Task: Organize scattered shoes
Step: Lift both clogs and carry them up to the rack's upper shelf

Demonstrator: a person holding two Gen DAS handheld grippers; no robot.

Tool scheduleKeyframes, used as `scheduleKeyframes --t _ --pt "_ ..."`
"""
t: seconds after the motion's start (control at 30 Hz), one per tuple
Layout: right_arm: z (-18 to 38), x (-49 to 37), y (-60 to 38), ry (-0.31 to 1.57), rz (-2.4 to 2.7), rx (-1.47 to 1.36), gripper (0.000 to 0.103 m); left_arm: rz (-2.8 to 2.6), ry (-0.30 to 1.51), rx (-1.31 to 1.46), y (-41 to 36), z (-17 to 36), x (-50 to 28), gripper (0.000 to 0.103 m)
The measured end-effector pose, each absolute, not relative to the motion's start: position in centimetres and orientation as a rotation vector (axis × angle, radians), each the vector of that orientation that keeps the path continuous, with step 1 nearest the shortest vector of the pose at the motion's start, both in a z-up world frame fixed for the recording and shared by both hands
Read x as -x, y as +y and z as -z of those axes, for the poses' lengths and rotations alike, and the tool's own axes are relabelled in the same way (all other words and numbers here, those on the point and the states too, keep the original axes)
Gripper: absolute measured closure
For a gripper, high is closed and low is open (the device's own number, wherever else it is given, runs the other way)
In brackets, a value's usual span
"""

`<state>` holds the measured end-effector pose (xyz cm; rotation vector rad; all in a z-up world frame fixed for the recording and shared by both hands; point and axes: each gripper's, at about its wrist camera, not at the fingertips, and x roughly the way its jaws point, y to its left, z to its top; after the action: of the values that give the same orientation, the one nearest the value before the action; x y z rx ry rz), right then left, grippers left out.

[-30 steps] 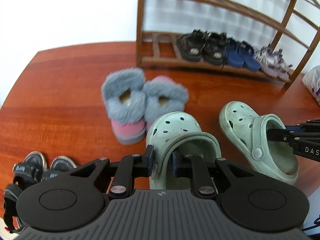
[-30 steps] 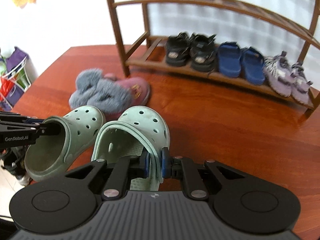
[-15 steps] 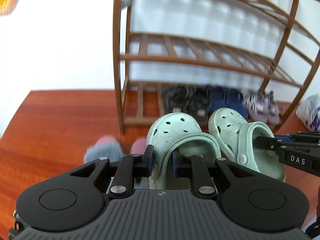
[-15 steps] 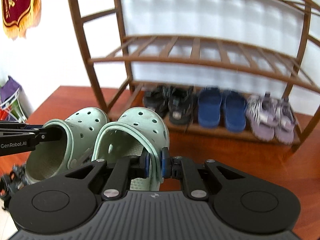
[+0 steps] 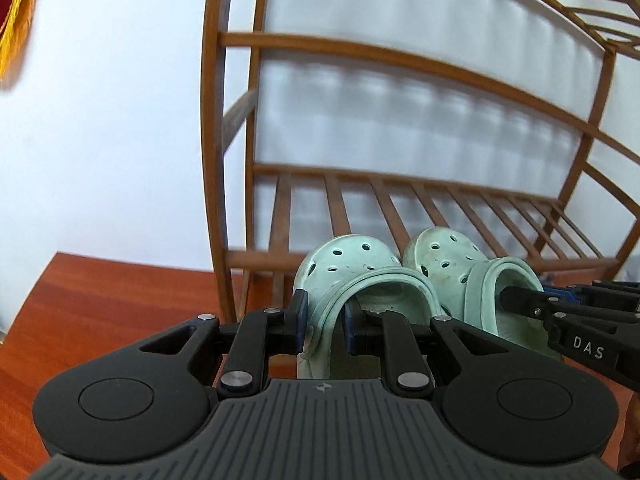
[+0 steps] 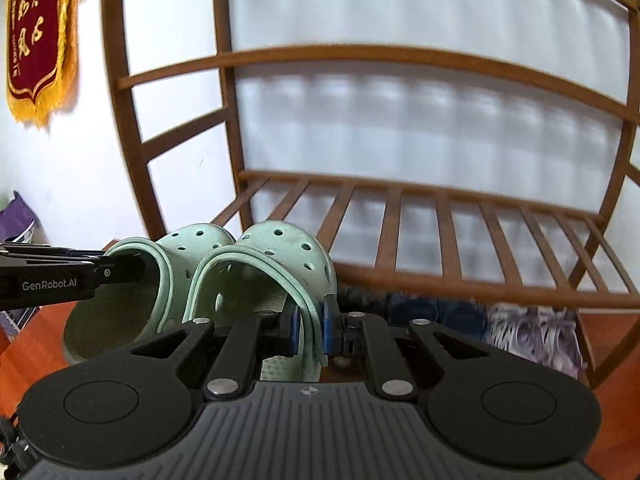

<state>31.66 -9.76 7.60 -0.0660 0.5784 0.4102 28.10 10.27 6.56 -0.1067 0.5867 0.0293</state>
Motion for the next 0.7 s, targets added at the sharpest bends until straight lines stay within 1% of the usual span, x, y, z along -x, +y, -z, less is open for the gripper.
scheduleKeyframes --t 0.33,0.7 --pt "-6.5 -38.7 -7.7 0.595 -0.364 0.034 0.090 -0.070 0.585 0.103 11.5 -5.8 -33.8 0.083" --pt "-5.2 -42.6 -5.0 0.588 -0.324 0.040 0.090 -0.098 0.579 0.107 12.3 -4.7 -38.5 0.083"
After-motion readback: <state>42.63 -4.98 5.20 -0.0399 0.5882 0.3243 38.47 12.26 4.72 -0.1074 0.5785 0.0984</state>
